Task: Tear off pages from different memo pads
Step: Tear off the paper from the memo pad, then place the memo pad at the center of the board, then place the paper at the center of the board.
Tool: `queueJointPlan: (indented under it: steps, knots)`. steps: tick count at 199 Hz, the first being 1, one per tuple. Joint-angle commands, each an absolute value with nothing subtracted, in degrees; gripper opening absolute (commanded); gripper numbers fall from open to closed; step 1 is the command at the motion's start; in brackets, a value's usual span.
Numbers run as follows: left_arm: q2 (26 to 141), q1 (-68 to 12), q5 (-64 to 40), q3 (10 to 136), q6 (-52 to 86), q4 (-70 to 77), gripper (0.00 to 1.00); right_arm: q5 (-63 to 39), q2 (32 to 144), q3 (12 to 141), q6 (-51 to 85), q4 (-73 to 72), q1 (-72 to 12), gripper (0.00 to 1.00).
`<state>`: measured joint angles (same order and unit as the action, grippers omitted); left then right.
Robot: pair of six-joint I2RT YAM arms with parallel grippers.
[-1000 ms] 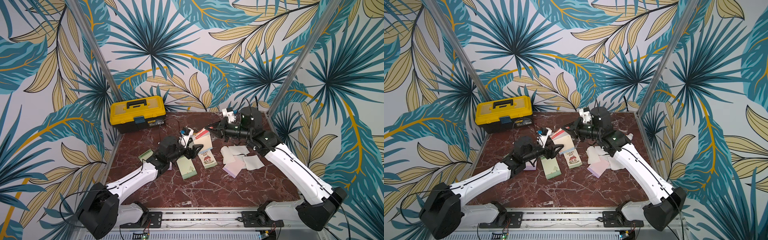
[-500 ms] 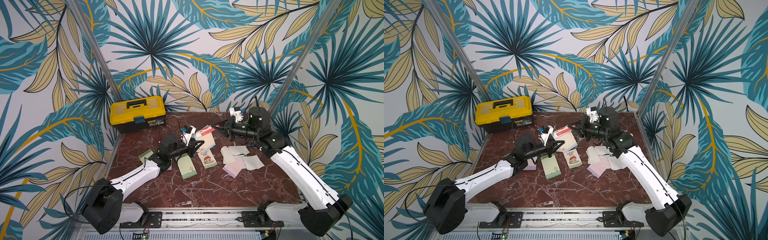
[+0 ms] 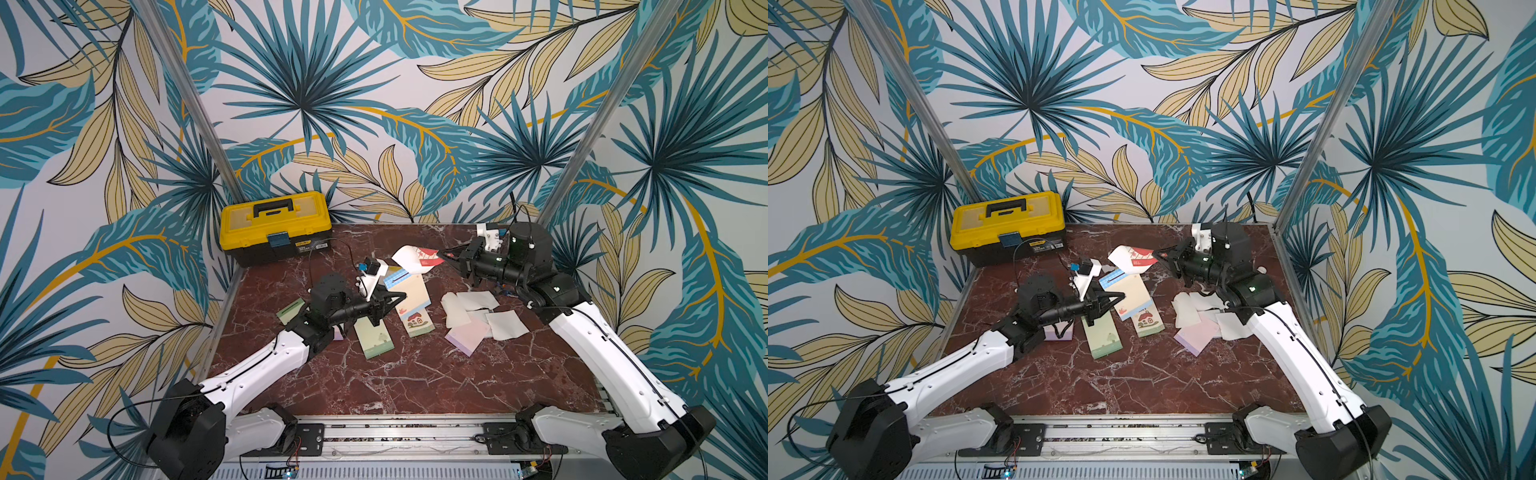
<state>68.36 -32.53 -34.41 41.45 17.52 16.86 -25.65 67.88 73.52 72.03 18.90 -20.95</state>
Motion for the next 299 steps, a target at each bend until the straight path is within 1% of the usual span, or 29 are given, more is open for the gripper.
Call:
queueJointPlan:
  steps: [1, 19, 32, 45, 60, 76, 101, 119, 129, 145, 165, 187, 203, 212, 216, 220, 229, 233, 250, 263, 273, 283, 288, 299]
  knots:
    - [67.1, -32.3, -36.2, 40.8, 19.5, 18.3, 0.00, -22.2, 67.2, 72.1, 73.1, 14.1, -20.2, 0.00]
    - [67.1, -32.2, -36.3, 41.3, 19.1, 17.5, 0.00, -23.2, 67.5, 71.3, 73.4, 11.5, -20.2, 0.00]
    - [67.2, -32.2, -36.2, 41.8, 18.3, 15.9, 0.00, -22.2, 67.0, 70.0, 71.8, 10.9, -19.5, 0.00]
    - [67.4, -31.5, -36.9, 41.8, 18.7, 15.2, 0.00, -21.2, 65.7, 66.8, 71.4, 11.9, -16.2, 0.00]
    - [67.3, -29.7, -38.1, 40.7, 21.5, 15.6, 0.00, -21.4, 64.5, 61.4, 72.0, 9.3, -11.8, 0.00]
    - [67.5, -26.5, -37.8, 40.1, 25.0, 14.2, 0.00, -21.7, 65.7, 59.5, 67.1, 10.7, -9.9, 0.00]
    - [73.2, -20.1, -36.2, 45.9, 28.9, 3.5, 0.00, -27.4, 73.2, 60.1, 60.2, 10.4, -9.8, 0.00]
    - [81.0, -14.8, -40.4, 53.8, 30.3, -6.5, 0.00, -29.3, 79.1, 60.1, 57.1, 10.4, -9.9, 0.00]
    - [84.9, -13.0, -42.0, 57.7, 29.5, -11.2, 0.00, -30.2, 82.2, 60.0, 55.3, 9.1, -10.1, 0.00]
    - [89.8, -11.4, -41.6, 62.7, 25.9, -18.6, 0.00, -32.1, 87.6, 60.6, 52.9, 6.5, -10.2, 0.00]
    - [94.6, -9.3, -42.2, 67.1, 21.9, -24.6, 0.00, -33.2, 93.7, 62.2, 50.6, 4.7, -10.3, 0.00]
    - [98.9, -6.6, -44.1, 70.4, 19.6, -29.0, 0.00, -32.4, 99.4, 65.2, 46.5, 8.3, -10.3, 0.00]
    - [101.5, -4.6, -45.0, 72.9, 18.4, -33.4, 0.00, -31.6, 103.0, 68.2, 43.1, 14.9, -10.2, 0.00]
    - [102.9, -3.5, -45.6, 74.4, 17.3, -36.2, 0.00, -31.0, 104.6, 69.9, 41.3, 18.1, -10.2, 0.04]
    - [103.7, -3.1, -45.5, 75.0, 16.8, -37.5, 0.00, -30.7, 105.2, 70.4, 40.7, 19.4, -10.2, 0.08]
    - [104.3, -2.8, -45.1, 75.6, 16.4, -38.9, 0.00, -30.5, 105.6, 70.9, 40.2, 20.6, -10.2, 0.14]
    - [105.8, -2.1, -44.2, 76.9, 14.8, -42.0, 0.00, -30.2, 106.4, 72.3, 38.8, 23.3, -10.2, 0.37]
    - [106.4, -1.7, -43.9, 77.3, 14.2, -43.0, 0.00, -30.2, 106.6, 72.9, 38.1, 24.4, -10.2, 0.45]
    - [108.5, -0.4, -41.7, 79.1, 11.7, -47.6, 0.00, -27.8, 105.0, 74.0, 34.8, 28.5, -10.2, 0.67]
    - [109.2, 0.2, -38.7, 79.6, 10.6, -49.7, 0.00, -23.5, 101.3, 73.2, 32.4, 30.4, -10.2, 0.79]
    - [109.2, 0.5, -35.8, 79.5, 10.9, -50.0, 0.14, -19.4, 98.1, 72.1, 30.4, 31.7, -10.2, 0.89]
    - [109.2, 0.6, -33.8, 79.4, 10.8, -50.2, 0.17, -15.5, 95.2, 70.5, 28.5, 32.5, -10.1, 0.97]
    - [109.2, 0.7, -33.3, 79.5, 10.6, -50.2, 0.19, -13.5, 93.9, 69.8, 27.8, 33.2, -10.1, 0.99]
    - [109.2, 0.8, -30.7, 79.7, 11.2, -50.7, 0.26, -10.5, 91.8, 68.9, 26.5, 35.8, -9.8, 0.99]
